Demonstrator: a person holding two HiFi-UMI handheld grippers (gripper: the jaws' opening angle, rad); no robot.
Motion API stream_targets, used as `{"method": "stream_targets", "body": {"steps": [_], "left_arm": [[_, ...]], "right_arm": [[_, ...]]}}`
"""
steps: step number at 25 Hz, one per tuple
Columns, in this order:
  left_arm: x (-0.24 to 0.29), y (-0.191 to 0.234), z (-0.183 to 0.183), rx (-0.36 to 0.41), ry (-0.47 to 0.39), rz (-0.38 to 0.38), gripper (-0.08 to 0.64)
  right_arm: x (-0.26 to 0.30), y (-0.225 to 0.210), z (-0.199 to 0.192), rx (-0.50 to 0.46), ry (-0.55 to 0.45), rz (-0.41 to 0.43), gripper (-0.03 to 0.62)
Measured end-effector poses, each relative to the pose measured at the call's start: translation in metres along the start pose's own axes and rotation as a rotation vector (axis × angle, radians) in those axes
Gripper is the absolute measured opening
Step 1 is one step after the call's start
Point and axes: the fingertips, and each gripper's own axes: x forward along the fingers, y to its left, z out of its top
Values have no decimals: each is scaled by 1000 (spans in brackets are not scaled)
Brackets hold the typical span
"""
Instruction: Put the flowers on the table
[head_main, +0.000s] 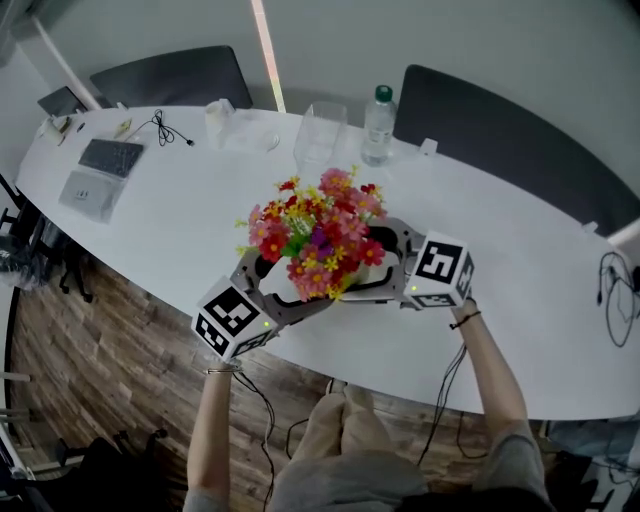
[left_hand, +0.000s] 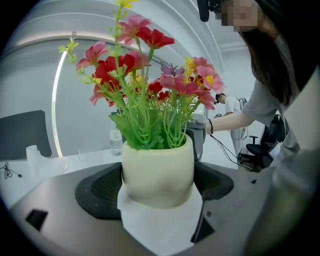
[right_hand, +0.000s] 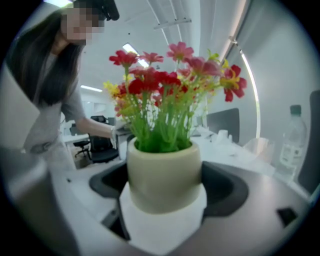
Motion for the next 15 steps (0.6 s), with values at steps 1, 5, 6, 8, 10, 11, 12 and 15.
{"method": "stream_targets", "body": {"steps": [1, 5, 6, 8, 10, 11, 12, 15], "left_arm": [[1, 2, -4, -5, 2, 4, 448], [10, 9, -17, -26, 7, 13, 448], [12, 11, -20, -28, 9, 17, 448], [14, 14, -25, -26, 12, 24, 448], [16, 17, -30, -23, 8, 27, 448], [17, 17, -32, -22, 5, 28, 448], [17, 18, -33, -21, 1, 29, 448], [20, 23, -39, -16, -4, 30, 446]], "right_arm": [[2, -2, -3, -5, 8, 0, 449], [9, -11, -19, -7, 37, 1, 449], [11, -12, -21, -7, 40, 3, 449], [13, -15, -26, -7, 40, 0, 449], [15, -18, -30, 1, 33, -7, 449], [16, -19, -32, 6, 30, -10, 449], [16, -21, -35, 10, 27, -13, 449], [20, -26, -39, 11, 24, -26, 449]]}}
